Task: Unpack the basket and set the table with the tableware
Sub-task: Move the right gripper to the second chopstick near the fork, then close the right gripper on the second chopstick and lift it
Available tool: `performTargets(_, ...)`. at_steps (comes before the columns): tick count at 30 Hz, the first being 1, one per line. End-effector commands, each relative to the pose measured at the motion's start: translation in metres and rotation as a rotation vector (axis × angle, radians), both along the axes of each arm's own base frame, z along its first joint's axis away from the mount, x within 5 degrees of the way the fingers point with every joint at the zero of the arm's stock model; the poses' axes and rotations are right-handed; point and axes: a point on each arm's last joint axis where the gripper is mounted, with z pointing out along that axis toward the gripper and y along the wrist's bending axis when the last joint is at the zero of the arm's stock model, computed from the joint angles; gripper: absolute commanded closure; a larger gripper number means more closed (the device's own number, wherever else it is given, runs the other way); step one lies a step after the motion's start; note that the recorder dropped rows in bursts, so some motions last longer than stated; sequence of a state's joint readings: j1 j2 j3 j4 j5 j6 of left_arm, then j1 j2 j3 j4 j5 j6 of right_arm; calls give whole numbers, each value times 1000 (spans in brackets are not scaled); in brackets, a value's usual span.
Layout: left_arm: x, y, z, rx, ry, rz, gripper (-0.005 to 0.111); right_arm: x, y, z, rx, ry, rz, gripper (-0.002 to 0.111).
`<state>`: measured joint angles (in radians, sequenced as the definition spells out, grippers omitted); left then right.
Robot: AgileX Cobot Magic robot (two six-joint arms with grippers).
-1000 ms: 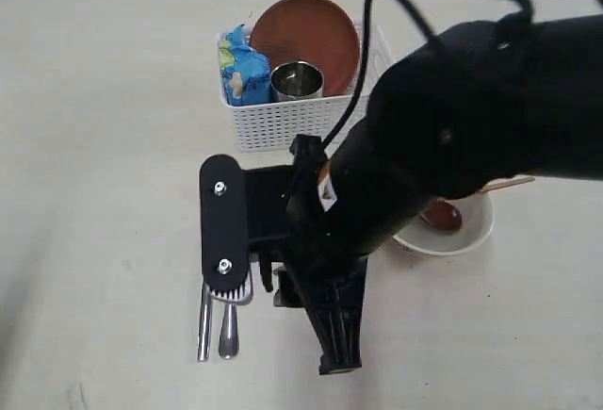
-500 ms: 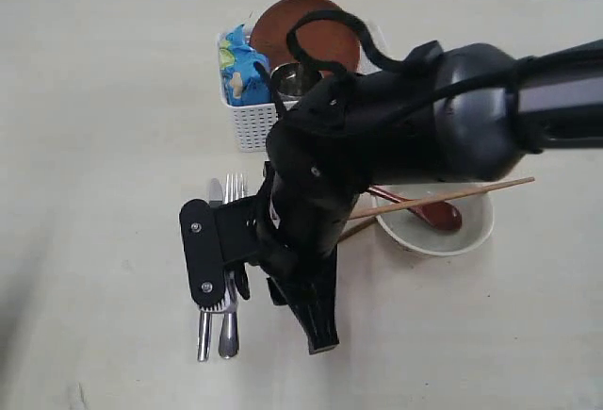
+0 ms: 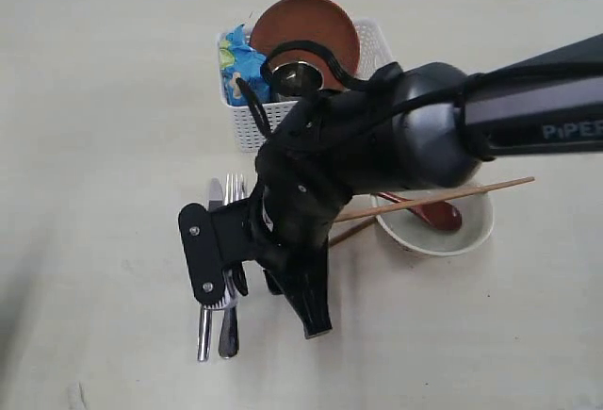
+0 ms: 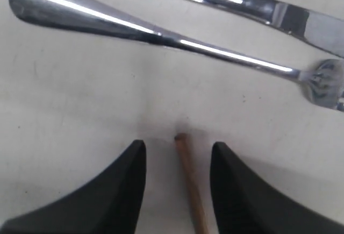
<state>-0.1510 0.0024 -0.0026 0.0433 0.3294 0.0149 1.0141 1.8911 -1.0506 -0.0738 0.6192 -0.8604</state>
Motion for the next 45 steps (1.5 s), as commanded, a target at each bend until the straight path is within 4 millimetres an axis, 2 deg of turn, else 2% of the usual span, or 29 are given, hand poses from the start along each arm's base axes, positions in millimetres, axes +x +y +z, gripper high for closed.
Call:
performTargets(1, 0, 0, 0, -4, -9, 3, 106, 2, -1, -6, -42, -4, 18, 70)
performTargets(16, 0, 0, 0, -4, -9, 3, 106, 5, -1, -25, -103, -11, 57, 71)
performTargets(22, 0, 0, 0, -4, -9, 3, 106, 5, -1, -25, -100, -12, 58, 95)
performTargets(26, 0, 0, 0, -4, -9, 3, 106, 5, 0, -25, -91, -17, 60, 104)
performTargets(45, 0, 0, 0, -4, -9, 3, 106, 7, 12, -20, 14, -83, 106, 104)
